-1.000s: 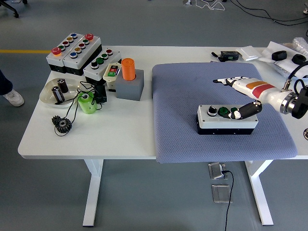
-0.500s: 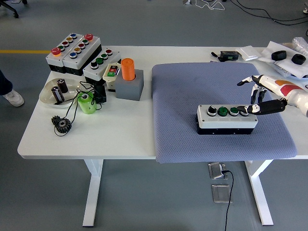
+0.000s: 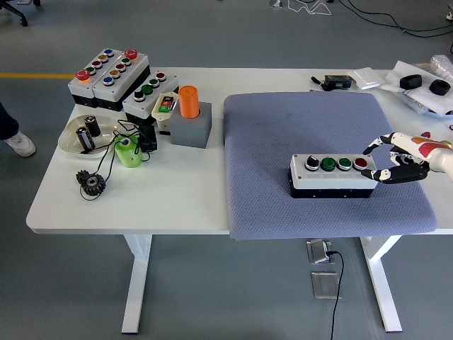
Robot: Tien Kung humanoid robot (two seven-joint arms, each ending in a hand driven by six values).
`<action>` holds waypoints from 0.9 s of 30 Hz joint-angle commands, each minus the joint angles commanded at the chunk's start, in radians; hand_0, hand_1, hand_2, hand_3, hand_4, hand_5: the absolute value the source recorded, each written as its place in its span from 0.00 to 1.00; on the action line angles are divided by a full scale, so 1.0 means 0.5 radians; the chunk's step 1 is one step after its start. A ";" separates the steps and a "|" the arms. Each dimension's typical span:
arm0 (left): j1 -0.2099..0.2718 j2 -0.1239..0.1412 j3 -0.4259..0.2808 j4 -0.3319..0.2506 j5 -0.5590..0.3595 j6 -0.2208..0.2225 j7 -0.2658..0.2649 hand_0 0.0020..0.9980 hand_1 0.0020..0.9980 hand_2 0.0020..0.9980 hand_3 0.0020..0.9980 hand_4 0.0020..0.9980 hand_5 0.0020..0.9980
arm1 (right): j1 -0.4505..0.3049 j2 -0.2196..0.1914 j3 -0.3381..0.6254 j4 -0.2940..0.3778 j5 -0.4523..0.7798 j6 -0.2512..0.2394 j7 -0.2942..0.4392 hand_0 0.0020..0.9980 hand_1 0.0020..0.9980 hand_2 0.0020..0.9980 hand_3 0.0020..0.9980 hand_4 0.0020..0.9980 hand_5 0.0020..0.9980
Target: Pick up the button,place it on the desk,press the button,press the button
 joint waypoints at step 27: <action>-0.012 0.000 -0.002 0.000 0.018 -0.003 0.010 0.67 0.70 0.72 0.53 0.35 0.97 | -0.022 0.108 -0.048 -0.100 -0.068 -0.016 -0.049 0.09 0.00 0.05 0.72 0.74 0.61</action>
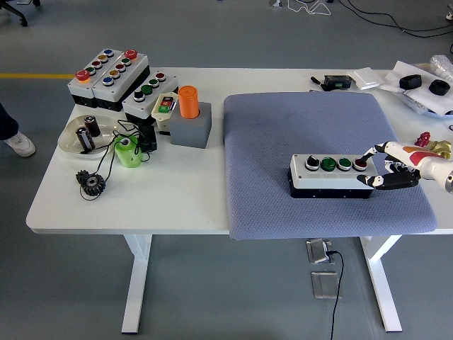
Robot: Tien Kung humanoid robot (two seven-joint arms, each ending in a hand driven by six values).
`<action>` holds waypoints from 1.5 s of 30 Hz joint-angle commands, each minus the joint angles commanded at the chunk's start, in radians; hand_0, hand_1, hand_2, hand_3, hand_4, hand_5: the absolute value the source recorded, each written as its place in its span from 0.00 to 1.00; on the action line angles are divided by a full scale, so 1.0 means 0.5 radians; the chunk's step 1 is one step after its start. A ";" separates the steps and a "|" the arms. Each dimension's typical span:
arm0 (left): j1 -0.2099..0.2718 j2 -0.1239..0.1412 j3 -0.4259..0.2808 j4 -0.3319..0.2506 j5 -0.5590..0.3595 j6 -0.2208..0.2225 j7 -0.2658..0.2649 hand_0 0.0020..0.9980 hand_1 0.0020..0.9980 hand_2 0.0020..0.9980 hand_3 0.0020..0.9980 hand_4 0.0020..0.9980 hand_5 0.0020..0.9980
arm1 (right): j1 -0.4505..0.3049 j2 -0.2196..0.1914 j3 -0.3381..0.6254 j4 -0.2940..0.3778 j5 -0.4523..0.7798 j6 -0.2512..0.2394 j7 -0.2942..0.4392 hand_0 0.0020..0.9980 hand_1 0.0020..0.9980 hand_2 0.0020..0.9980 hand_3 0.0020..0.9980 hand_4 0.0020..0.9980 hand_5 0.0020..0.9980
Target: Pick up the button,place it on the desk,press the button,press the button
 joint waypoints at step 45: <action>-0.022 0.000 0.017 0.000 -0.025 -0.001 -0.006 0.67 0.70 0.72 0.53 0.36 0.97 | 0.038 0.104 -0.067 0.069 -0.109 -0.004 -0.058 0.10 0.00 0.05 0.71 0.72 0.63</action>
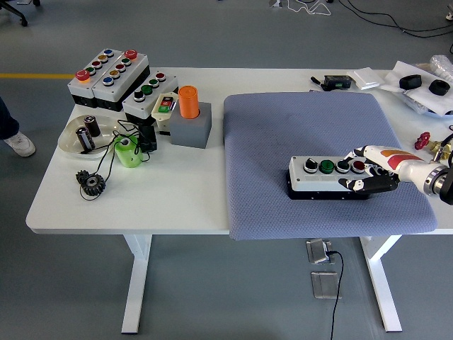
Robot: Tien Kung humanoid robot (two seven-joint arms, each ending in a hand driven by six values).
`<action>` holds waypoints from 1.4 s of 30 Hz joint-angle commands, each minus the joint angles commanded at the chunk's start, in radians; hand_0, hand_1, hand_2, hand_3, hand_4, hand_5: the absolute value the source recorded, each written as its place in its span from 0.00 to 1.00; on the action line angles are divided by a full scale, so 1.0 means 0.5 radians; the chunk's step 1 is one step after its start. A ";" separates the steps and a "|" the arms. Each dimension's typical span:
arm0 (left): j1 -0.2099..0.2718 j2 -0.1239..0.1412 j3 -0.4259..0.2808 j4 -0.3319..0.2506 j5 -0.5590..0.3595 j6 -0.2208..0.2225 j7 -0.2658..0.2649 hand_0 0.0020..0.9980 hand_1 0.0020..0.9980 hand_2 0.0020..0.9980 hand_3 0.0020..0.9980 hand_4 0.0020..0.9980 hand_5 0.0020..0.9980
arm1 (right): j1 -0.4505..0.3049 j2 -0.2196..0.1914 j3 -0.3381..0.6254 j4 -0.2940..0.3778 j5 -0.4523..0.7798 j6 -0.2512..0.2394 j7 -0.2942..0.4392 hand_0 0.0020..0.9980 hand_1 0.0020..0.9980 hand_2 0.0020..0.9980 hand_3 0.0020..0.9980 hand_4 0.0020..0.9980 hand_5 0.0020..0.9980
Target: Pick up the button,place it on the desk,press the button,press the button
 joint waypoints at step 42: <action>0.000 0.000 -0.001 0.000 0.006 -0.006 0.004 0.67 0.70 0.72 0.53 0.36 0.98 | -0.156 0.084 1.007 -0.207 2.397 -0.101 0.417 0.90 0.86 0.92 0.90 0.74 0.63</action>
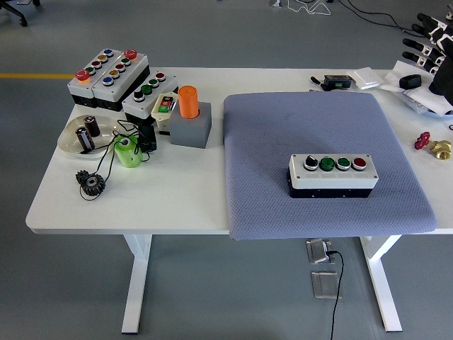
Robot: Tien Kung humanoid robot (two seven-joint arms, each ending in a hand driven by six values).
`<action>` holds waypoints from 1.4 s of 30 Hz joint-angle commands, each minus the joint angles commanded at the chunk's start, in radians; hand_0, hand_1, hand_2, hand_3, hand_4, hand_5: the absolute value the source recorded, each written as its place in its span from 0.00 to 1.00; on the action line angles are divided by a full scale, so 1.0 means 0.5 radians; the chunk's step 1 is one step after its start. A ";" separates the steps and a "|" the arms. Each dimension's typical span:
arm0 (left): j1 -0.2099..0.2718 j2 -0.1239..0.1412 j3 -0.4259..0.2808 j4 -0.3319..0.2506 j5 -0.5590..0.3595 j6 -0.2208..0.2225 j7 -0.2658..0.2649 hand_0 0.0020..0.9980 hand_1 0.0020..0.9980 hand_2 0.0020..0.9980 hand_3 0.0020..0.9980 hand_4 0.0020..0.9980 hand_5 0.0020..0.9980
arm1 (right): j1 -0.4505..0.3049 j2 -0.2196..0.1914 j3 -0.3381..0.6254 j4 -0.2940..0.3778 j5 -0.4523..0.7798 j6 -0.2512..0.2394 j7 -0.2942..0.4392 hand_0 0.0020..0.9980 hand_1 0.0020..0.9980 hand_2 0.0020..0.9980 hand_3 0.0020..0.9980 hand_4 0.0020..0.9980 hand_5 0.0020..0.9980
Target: Pick up the button,place it on the desk,press the button,press the button
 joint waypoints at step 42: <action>0.002 0.000 0.008 0.000 0.000 -0.007 0.001 0.67 0.70 0.72 0.53 0.36 0.98 | -0.010 0.009 0.005 -0.051 0.692 -0.022 -0.046 0.90 0.85 0.88 0.83 0.69 0.61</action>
